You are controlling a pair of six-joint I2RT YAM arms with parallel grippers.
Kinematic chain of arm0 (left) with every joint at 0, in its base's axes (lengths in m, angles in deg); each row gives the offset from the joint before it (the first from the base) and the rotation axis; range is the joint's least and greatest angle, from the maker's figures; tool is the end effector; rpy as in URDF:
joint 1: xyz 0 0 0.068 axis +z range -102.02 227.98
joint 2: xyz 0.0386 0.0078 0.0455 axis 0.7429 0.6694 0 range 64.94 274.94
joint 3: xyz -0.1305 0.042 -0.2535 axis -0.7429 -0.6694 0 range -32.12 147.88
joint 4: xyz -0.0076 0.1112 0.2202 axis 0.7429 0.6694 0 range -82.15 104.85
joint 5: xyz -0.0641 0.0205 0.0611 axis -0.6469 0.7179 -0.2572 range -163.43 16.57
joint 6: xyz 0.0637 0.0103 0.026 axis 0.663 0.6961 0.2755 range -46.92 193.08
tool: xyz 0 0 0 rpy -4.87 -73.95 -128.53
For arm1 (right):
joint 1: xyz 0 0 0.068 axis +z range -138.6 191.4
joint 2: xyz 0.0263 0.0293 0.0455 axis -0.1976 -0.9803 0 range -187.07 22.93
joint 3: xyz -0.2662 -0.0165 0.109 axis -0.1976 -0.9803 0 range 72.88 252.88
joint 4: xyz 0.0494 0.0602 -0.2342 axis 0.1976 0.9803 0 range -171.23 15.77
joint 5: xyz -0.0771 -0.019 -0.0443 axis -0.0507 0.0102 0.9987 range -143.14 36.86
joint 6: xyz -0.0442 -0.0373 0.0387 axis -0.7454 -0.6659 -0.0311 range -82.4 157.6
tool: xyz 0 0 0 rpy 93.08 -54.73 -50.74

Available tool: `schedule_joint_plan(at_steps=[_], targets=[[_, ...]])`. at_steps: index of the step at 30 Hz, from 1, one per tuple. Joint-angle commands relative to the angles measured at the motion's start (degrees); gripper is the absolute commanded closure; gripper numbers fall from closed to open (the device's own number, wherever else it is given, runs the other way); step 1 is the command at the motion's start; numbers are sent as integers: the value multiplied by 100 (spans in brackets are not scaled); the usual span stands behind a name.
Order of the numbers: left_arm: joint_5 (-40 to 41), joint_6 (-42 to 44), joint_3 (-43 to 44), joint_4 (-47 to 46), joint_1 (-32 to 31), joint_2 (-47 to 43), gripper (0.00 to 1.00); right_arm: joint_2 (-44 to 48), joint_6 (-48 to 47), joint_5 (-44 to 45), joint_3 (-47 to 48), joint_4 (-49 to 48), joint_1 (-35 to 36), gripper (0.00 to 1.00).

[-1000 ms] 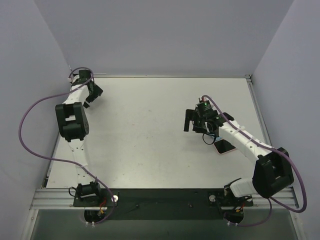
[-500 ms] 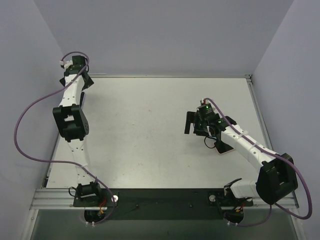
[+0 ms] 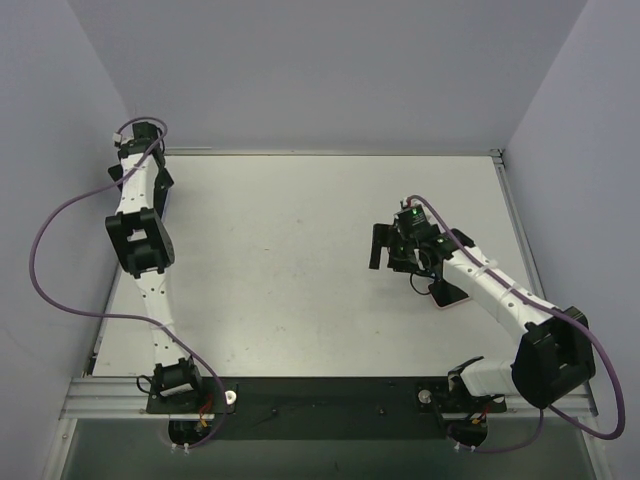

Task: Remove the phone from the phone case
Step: Move the phone to the center of the board.

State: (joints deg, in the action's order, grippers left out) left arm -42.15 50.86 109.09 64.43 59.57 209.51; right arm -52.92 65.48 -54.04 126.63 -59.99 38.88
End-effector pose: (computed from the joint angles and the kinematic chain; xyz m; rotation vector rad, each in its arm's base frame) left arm 0.5248 0.1376 0.2162 -0.9078 2.3400 0.6354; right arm 0.2494 0.1308 0.2646 0.0000 2.3814 0.4939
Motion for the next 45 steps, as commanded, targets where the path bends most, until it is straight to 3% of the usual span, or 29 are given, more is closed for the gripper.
schedule_joint_plan(at_steps=[1,17,27,33,45], targets=[[35,376,-260,-102,124,-52,3,-157,94,-190,354,258,46,0],[-1387,780,-374,-762,554,273,3,-694,323,-173,741,311,231,0],[-1845,982,-357,-885,616,440,3,-747,341,-147,820,346,336,0],[-2557,834,-436,-771,704,563,3,-782,341,-120,891,364,380,0],[-3129,464,-1139,-973,722,405,3,-720,376,-15,865,399,451,0]])
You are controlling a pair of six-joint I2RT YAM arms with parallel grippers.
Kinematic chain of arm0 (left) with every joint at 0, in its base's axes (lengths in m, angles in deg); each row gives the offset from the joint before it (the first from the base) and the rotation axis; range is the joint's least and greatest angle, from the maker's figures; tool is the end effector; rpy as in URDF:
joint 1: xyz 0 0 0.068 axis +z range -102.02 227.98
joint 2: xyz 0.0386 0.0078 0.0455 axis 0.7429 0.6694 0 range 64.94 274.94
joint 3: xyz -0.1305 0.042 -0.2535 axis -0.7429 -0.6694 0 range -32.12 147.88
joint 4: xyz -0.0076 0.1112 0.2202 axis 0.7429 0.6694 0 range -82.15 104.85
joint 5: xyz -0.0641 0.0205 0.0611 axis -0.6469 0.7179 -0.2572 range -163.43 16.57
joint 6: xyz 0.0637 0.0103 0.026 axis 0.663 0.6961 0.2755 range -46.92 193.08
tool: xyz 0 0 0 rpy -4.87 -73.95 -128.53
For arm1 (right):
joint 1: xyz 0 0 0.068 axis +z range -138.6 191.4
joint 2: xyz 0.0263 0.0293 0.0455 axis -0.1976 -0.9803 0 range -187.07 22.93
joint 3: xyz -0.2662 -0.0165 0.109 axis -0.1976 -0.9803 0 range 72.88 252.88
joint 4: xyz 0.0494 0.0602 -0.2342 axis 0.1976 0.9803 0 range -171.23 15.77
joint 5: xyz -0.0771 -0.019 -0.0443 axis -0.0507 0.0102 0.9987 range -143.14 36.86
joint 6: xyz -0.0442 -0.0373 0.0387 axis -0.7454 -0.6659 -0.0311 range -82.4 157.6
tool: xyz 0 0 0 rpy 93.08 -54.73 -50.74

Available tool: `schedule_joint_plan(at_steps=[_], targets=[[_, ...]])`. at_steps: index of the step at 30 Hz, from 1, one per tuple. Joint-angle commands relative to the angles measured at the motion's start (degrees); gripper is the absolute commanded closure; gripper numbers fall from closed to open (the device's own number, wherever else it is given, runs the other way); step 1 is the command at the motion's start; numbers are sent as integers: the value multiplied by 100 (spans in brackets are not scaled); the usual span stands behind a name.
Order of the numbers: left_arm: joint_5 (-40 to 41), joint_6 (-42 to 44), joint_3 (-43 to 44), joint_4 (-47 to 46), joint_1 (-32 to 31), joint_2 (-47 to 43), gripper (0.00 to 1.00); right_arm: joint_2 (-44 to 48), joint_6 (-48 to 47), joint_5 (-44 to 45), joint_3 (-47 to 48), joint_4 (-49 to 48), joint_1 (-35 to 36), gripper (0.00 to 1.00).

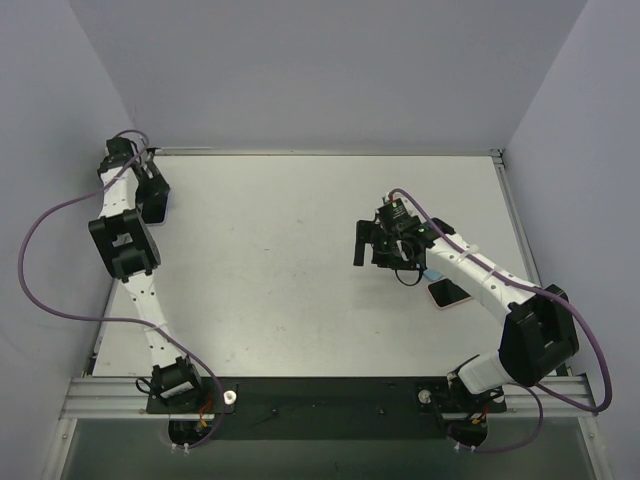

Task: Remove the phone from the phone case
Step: Move the phone to the center of the board.

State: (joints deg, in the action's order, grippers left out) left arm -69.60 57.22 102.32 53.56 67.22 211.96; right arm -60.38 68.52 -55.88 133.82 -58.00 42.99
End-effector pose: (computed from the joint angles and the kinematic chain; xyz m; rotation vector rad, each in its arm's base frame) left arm 0.5277 0.1881 0.1634 -0.8039 2.4605 0.1082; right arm 0.2657 0.1666 0.2664 -0.0384 2.4429 0.5675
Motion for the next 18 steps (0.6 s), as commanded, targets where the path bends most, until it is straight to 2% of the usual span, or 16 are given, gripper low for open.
schedule_joint_plan(at_steps=[1,6,13,18], targets=[[-384,-181,-557,87,-61,125,3,25,81,178,145,200,48,0],[-331,-111,-1059,-150,-254,-182,3,8,99,204,189,200,101,0],[1038,127,-630,288,-737,46,3,69,222,387,75,148,207,0],[953,118,-541,368,-791,195,2,157,301,468,-74,68,251,0]])
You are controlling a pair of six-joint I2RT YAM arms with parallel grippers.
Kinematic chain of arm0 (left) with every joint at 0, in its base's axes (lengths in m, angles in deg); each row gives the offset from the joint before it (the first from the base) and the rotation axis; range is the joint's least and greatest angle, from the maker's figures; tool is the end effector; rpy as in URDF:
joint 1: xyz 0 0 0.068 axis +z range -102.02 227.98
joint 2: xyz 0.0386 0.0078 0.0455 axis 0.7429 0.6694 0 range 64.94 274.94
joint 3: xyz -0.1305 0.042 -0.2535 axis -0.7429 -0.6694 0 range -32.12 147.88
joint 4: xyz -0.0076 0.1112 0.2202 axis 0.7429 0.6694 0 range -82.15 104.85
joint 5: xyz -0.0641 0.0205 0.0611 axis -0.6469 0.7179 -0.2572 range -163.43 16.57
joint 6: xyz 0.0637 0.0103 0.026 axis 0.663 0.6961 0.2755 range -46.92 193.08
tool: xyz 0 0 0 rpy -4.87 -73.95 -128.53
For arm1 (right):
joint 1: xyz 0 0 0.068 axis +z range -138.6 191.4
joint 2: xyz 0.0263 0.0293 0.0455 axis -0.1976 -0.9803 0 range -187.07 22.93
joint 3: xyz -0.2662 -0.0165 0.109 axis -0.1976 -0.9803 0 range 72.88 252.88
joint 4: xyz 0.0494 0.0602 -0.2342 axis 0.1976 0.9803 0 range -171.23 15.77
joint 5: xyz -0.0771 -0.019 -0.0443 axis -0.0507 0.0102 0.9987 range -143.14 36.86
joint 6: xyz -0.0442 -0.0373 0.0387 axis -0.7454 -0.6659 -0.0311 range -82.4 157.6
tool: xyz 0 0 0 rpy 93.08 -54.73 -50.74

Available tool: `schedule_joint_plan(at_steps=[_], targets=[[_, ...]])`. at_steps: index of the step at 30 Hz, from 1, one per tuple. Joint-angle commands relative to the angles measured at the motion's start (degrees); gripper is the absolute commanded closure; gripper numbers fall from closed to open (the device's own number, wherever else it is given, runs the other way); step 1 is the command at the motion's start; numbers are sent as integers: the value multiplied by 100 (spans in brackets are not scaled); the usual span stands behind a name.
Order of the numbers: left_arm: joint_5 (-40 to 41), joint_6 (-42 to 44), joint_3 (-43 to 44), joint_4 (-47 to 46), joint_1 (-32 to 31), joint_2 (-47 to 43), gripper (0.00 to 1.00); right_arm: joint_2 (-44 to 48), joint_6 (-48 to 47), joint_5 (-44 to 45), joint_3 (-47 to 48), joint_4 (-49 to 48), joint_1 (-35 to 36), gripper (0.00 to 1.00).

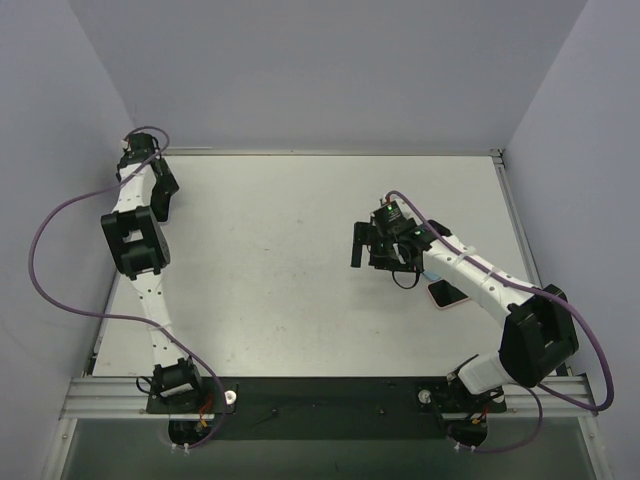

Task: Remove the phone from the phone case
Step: Move the phone to the center of the board.

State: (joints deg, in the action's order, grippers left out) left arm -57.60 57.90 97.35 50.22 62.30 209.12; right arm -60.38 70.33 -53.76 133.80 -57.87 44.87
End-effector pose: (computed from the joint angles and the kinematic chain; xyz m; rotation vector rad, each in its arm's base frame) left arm 0.5327 0.1519 0.1692 -0.7490 2.4344 0.3481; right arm 0.2611 0.1734 0.2660 -0.0214 2.4433 0.5538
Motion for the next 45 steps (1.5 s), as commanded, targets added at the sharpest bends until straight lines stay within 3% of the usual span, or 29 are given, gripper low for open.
schedule_joint_plan(at_steps=[1,9,13,20,38,45], targets=[[-309,85,-53,685,-299,488,3,166,128,256,-107,38,63,0],[-950,445,148,878,-369,480,3,87,67,264,-160,-15,72,0],[-1844,516,131,878,-387,304,3,51,-12,308,-99,-15,72,0],[-2321,490,386,1309,-536,480,2,139,-100,414,-169,-6,72,0],[-2190,314,-1661,1134,-1599,-943,3,798,-39,510,-511,-15,80,0],[-1717,-36,-1960,984,-1705,-1015,3,1193,5,528,-766,-6,89,0]])
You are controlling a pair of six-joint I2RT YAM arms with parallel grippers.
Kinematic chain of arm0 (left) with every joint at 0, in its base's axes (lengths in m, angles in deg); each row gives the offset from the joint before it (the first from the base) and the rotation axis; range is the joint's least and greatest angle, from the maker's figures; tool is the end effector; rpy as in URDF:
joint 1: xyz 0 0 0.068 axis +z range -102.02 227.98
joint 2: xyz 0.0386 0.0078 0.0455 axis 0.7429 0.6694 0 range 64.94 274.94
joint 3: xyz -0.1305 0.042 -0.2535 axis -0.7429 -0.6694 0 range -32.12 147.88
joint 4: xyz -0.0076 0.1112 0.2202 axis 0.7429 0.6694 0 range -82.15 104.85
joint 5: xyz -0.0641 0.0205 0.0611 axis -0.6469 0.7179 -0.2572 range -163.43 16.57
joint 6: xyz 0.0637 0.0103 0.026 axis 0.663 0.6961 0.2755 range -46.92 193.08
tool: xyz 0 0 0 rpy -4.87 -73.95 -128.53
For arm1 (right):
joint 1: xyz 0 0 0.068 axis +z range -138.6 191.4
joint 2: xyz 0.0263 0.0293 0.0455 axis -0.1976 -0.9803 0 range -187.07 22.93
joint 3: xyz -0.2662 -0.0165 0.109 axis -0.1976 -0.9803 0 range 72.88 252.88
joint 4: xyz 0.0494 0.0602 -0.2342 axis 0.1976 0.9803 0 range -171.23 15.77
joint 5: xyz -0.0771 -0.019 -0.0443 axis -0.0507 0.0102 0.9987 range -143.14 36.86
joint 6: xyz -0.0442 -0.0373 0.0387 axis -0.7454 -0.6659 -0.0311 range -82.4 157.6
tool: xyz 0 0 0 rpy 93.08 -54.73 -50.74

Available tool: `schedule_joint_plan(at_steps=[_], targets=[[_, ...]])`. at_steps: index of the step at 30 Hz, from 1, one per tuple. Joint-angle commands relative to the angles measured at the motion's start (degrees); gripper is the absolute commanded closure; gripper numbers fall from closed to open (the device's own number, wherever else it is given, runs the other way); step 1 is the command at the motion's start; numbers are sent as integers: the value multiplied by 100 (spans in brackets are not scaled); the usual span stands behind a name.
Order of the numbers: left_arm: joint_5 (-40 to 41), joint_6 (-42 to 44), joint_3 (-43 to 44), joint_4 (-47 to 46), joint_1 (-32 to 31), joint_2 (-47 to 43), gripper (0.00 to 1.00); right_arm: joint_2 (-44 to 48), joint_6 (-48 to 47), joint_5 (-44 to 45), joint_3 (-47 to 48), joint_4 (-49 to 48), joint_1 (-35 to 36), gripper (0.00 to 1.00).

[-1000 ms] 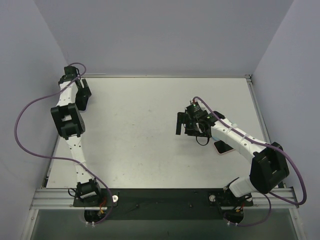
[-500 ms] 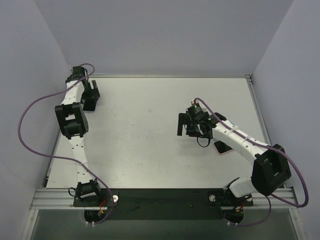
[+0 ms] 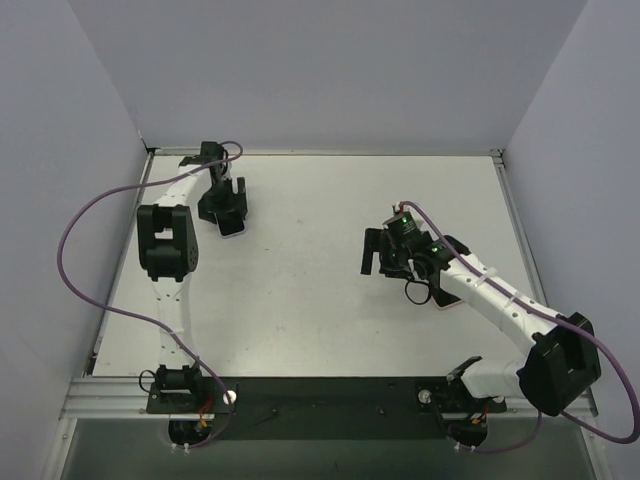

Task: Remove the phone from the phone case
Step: Move the phone to the center of the board.

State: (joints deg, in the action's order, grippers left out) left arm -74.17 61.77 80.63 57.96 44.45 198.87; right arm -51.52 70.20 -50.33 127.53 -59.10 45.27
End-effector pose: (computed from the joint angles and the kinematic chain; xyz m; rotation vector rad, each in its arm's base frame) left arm 0.4906 -0.0310 0.1644 -0.1882 2.8122 -0.0780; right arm 0.2325 0.1528 0.2747 -0.0006 2.3618 0.5290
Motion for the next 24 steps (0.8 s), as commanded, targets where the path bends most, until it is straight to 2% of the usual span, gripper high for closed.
schedule_joint_plan(at_steps=[1,5,7,11,18,24], targets=[[2,-485,-306,193,63,19,3,352,18,194,-191,116,41,0],[231,-688,-455,192,-68,19,8,563,36,299,-271,169,41,0],[275,-758,-587,140,-165,-129,14,669,45,334,-288,213,41,0],[73,-943,-1368,-299,-569,-665,21,827,62,422,-324,239,41,0],[-445,-1969,-2757,-1019,-1676,-1632,33,950,369,545,-236,511,32,0],[-639,-2857,-3672,-1512,-2564,-2239,33,1134,913,212,-376,520,32,0]])
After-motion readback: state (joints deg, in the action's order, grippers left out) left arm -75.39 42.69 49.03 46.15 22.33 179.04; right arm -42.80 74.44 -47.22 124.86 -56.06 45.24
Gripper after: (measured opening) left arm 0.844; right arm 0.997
